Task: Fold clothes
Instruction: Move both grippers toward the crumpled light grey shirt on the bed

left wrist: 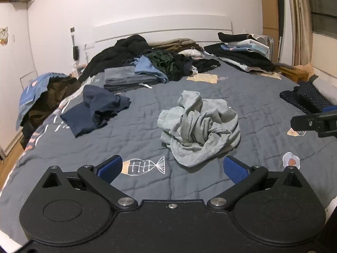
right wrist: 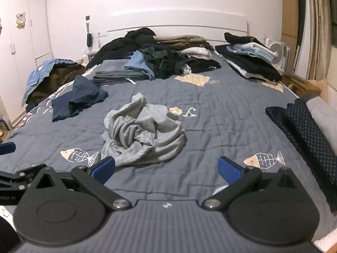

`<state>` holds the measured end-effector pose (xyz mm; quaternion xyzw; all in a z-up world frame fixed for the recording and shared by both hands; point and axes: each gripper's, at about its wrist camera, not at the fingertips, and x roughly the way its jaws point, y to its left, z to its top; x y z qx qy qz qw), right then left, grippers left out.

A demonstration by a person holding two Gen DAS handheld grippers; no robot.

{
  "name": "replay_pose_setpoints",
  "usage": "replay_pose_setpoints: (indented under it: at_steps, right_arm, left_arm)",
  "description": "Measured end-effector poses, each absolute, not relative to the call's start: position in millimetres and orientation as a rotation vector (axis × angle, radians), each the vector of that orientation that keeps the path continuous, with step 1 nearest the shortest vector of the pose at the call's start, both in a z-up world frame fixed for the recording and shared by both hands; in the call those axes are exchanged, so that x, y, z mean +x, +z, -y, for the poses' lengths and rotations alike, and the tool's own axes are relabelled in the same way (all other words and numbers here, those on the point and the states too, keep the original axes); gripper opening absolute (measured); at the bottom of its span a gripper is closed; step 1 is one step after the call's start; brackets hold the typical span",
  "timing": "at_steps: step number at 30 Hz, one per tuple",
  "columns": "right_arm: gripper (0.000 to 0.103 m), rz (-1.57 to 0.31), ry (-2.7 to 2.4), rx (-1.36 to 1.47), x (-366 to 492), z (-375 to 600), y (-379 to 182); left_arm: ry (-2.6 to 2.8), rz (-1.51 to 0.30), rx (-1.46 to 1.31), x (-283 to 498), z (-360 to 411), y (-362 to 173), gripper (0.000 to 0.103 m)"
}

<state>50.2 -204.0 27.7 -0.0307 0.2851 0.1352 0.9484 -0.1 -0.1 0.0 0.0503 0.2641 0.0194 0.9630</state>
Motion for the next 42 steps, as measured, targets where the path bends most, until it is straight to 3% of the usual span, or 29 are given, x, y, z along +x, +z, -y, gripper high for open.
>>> replay_pose_setpoints:
  at_steps: [13, 42]
  right_arm:
    - [0.103, -0.658, 0.278, -0.065, 70, 203, 14]
    - [0.103, -0.685, 0.312, -0.067, 86, 197, 10]
  left_arm:
    - [0.024, -0.632, 0.042, 20, -8, -10, 0.103]
    - [0.055, -0.621, 0.063, 33, -3, -16, 0.103]
